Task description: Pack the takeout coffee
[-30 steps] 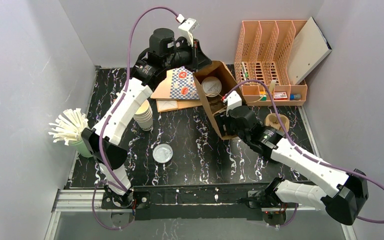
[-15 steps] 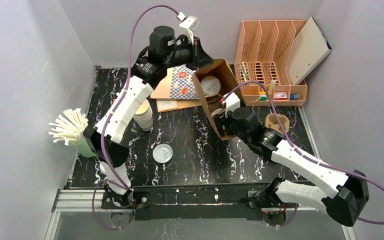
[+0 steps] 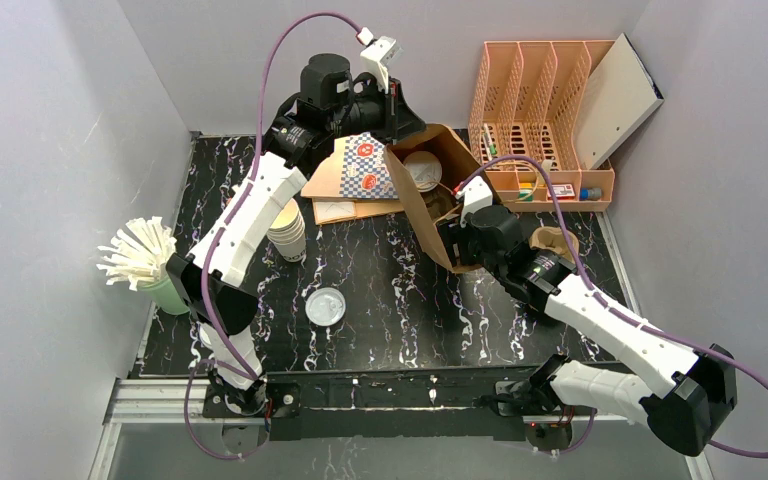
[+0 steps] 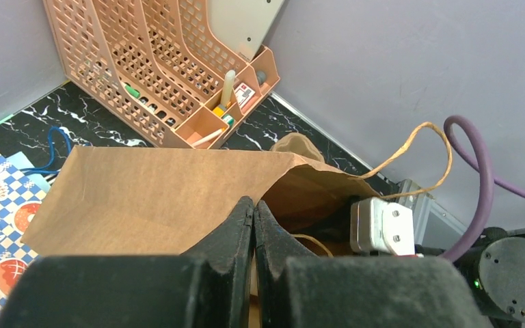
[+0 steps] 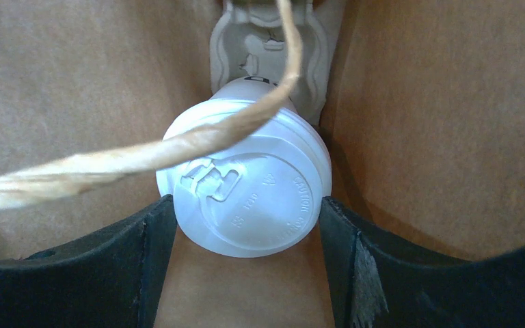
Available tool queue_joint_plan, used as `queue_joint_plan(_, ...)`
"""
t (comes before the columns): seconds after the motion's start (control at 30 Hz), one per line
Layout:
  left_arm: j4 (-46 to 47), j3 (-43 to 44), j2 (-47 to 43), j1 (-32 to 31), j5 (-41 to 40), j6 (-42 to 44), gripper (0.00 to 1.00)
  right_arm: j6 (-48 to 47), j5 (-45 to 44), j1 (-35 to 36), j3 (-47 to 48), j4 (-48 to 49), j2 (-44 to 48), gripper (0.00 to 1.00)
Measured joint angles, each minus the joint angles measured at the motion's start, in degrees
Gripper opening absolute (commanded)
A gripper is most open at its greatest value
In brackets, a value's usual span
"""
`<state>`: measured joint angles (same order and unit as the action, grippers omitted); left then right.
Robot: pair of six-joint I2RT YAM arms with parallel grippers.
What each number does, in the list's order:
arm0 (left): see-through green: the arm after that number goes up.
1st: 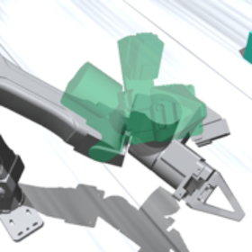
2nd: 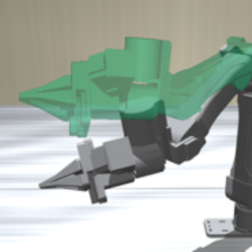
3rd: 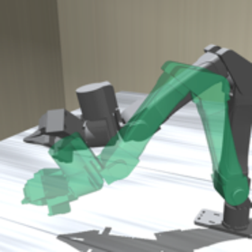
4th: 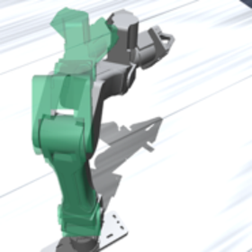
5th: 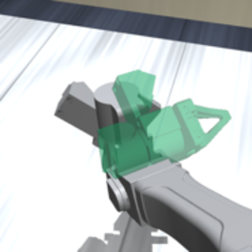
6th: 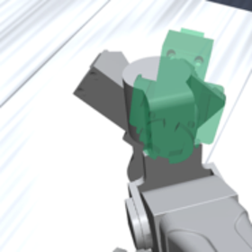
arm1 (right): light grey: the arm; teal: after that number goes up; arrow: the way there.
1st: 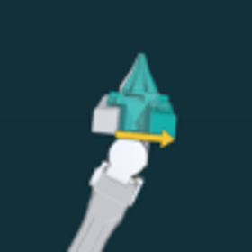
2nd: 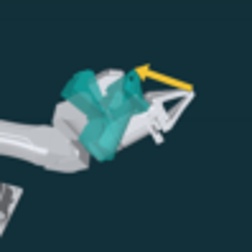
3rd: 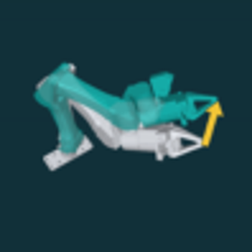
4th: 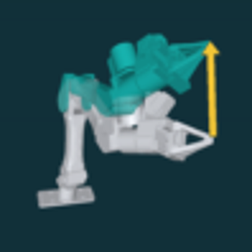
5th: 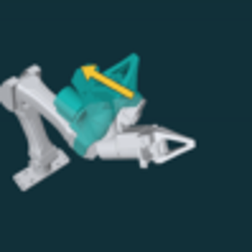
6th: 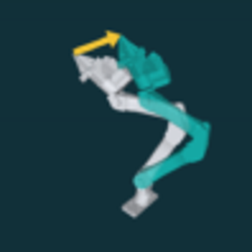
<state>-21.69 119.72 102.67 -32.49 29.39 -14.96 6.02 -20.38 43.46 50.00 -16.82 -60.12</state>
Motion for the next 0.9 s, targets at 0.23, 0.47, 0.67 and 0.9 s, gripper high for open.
queue_joint_plan(0.23, -2.16, -0.94, -1.07, 0.0, -0.28, 3.41, 0.05, 0.81, 0.31, -0.76, 0.63, -1.14, -1.4, 0.54)
queue_joint_plan(0.47, -5.18, 0.22, -1.18, 0.0, -5.18, 4.31, 0.29, -0.87, 3.5, -1.03, 4.79, -3.34, -5.09, 0.53)
queue_joint_plan(0.67, -6.97, 3.8, -1.18, 0.0, -12.33, 3.89, 0.63, -1.75, 5.88, -1.07, 9.33, -5.95, -8.52, 0.54)
queue_joint_plan(0.9, -8.81, 5.27, -1.57, 0.02, -20.57, -2.32, 0.91, -1.84, 6.49, -1.09, 10.12, -7.1, -9.18, 0.54)
